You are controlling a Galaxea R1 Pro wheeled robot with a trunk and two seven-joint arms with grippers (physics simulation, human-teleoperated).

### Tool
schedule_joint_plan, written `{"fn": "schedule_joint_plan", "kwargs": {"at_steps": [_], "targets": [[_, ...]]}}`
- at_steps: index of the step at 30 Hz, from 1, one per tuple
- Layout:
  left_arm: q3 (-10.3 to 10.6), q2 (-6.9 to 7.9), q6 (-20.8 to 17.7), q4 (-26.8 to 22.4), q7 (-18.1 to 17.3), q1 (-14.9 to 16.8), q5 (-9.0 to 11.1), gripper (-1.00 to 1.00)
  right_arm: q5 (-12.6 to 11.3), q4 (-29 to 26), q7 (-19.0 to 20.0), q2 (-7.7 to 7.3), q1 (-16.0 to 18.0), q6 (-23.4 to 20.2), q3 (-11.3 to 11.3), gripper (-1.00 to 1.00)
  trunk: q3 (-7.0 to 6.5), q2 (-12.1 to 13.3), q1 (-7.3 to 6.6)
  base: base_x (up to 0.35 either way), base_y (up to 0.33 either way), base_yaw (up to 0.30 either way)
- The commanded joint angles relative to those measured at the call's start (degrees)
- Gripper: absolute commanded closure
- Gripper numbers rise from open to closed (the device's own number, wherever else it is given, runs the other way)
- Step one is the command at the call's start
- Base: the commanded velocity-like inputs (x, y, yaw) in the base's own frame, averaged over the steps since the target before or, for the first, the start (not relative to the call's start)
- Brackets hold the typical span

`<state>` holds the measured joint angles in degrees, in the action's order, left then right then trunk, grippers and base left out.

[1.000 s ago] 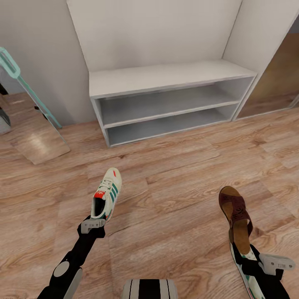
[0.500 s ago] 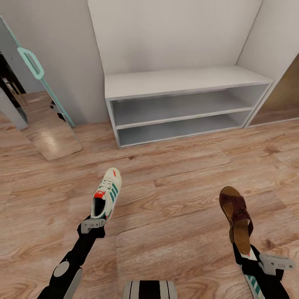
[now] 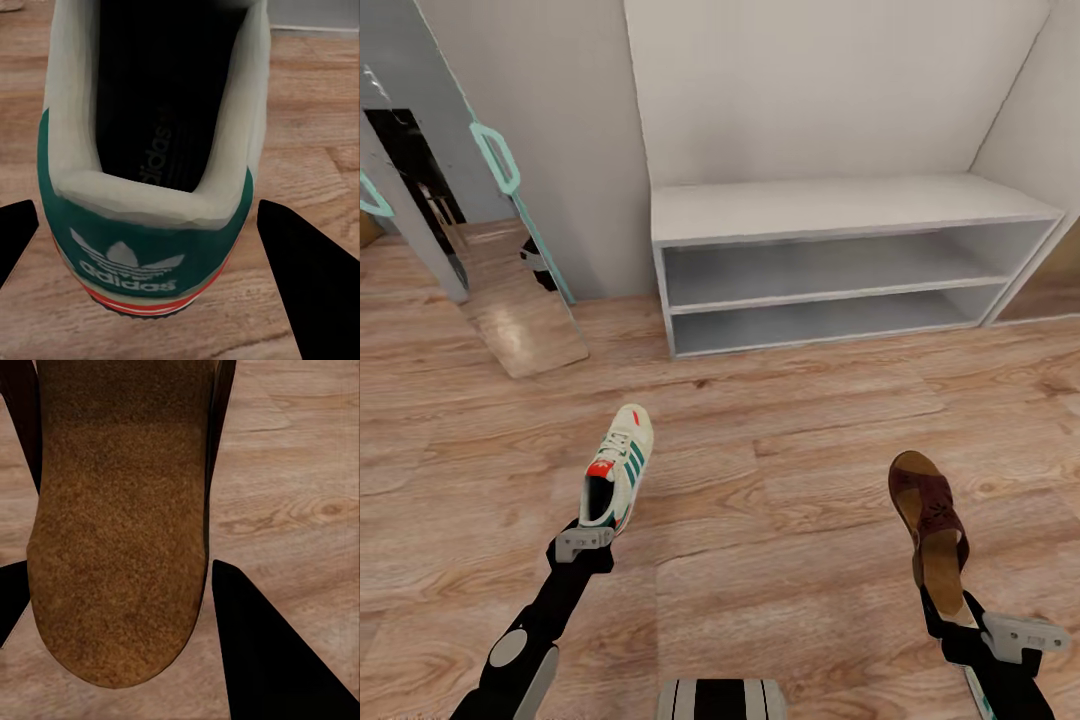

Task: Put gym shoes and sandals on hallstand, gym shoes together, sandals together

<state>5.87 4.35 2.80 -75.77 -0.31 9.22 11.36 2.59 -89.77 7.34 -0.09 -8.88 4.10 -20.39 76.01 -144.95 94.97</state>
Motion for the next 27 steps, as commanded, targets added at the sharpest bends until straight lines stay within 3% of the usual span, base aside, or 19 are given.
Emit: {"fn": "schedule_joint_plan", "kwargs": {"at_steps": [1,27], "targets": [[0.0,0.0,0.0,0.0,0.05,0.0,-0.02,1.0,-0.21,0.0,0.02,0.0,0.0,-0.02,0.0,1.0,-0.08,0.0,0.0,0.0,0.0,0.195],[0.02,-0.04,0.0,0.0,0.05,0.0,-0.02,1.0,-0.15,0.21,-0.58,0.0,0.15,-0.06,0.25,1.0,-1.85,0.0,0.0,0.0,0.0,0.21]]}}
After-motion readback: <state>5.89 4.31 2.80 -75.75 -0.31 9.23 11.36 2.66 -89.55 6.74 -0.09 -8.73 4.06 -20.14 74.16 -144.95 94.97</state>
